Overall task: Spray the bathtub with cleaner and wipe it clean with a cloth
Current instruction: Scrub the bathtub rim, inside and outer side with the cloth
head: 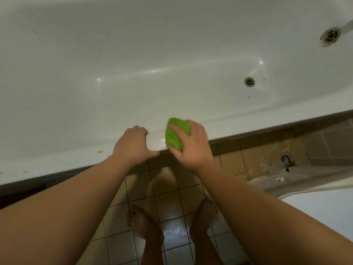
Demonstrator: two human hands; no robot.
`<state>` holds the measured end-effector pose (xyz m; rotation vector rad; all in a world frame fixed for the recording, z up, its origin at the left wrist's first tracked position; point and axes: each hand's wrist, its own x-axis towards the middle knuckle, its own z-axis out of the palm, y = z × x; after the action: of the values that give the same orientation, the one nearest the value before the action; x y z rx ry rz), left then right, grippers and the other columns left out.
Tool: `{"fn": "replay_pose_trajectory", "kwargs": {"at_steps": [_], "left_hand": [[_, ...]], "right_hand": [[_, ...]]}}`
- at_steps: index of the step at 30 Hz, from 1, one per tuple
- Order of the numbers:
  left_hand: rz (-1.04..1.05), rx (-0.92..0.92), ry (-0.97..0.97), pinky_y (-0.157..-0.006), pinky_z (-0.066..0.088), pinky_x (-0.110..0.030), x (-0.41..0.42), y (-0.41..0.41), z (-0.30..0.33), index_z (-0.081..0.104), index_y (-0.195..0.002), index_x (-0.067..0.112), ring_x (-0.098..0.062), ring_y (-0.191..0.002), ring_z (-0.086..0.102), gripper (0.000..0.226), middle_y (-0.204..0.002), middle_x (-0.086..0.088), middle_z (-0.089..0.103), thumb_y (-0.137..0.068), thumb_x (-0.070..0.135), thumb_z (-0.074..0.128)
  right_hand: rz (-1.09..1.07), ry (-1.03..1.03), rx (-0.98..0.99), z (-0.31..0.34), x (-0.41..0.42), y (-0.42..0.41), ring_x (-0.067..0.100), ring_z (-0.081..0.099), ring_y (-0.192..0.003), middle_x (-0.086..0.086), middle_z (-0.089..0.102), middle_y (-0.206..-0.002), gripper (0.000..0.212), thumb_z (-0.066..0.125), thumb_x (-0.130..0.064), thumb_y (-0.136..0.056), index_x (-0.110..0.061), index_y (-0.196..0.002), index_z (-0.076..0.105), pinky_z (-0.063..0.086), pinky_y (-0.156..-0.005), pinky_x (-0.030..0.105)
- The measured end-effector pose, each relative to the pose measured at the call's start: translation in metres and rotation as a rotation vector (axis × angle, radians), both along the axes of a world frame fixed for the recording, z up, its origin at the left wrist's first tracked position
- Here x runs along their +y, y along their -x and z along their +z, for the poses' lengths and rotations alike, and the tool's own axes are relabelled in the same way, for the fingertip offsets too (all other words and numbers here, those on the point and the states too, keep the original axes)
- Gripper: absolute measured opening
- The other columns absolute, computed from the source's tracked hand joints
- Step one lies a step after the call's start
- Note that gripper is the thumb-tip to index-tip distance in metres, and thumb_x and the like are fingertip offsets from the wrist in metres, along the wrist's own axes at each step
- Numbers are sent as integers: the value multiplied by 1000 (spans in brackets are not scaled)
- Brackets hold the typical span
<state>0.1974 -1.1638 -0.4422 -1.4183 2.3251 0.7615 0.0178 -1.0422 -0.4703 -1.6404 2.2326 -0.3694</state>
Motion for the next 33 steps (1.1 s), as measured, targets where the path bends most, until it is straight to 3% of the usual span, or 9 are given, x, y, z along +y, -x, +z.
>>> {"fn": "replay_pose_trajectory", "kwargs": {"at_steps": [3,8,12,15,19,21,23,29,33], "left_hand": [[-2,-7,6,-92,49,-38,-1,-8,2,53,-137,20,-22,-118,49,86,-126,1,54,-68,62,83],[9,-10,23,-94,48,-37,-2,-26,5,52,-139,20,-22,-118,48,82,-129,1,53,-72,58,81],[12,1,20,-93,46,-36,-4,-35,5,52,-138,20,-22,-120,48,80,-128,2,53,-73,57,81],[-3,19,10,-94,44,-35,-7,-37,4,51,-139,20,-22,-122,48,79,-130,1,53,-74,56,81],[-45,19,8,-92,48,-36,-14,-46,3,53,-138,21,-21,-118,50,80,-127,2,55,-72,58,80],[-65,8,-6,-94,49,-36,-19,-53,4,52,-138,21,-20,-119,50,81,-127,2,54,-72,59,80],[-83,-10,-24,-95,50,-37,-26,-62,7,53,-137,22,-20,-117,50,81,-124,3,54,-71,61,80],[-114,-32,-34,-82,47,-31,-45,-94,8,58,-126,23,-16,-103,52,70,-111,6,54,-69,55,83],[-96,2,-48,-78,42,-28,-47,-104,7,58,-122,24,-14,-101,50,67,-109,6,53,-68,53,86]], "right_hand": [[99,-24,-43,3,15,20,35,38,-136,13,37,-149,67,54,-70,-89,-45,-150,40,37,-114,55],[-459,-34,-9,5,51,88,36,31,-138,10,26,-151,70,57,-64,-92,-44,-154,31,36,-116,57],[-721,-16,36,5,27,67,39,32,-133,13,29,-148,68,52,-62,-94,-37,-154,33,34,-115,59],[-560,-60,52,6,-1,13,41,28,-141,18,30,-153,67,49,-63,-95,-36,-154,35,25,-121,56],[-71,-32,2,7,-11,-41,36,35,-136,14,37,-149,64,55,-64,-93,-40,-151,40,32,-117,53],[12,6,-46,6,-3,-30,34,37,-134,13,39,-148,66,61,-63,-91,-41,-150,43,36,-115,52],[-55,5,-51,6,10,-6,34,36,-135,14,38,-148,67,64,-61,-90,-40,-150,44,37,-114,53],[-601,-67,56,8,-6,5,40,33,-132,17,33,-143,66,54,-57,-95,-32,-154,38,30,-117,54],[-396,-65,51,8,-35,-63,43,35,-134,22,38,-146,64,53,-58,-92,-34,-150,44,30,-117,55]]}}
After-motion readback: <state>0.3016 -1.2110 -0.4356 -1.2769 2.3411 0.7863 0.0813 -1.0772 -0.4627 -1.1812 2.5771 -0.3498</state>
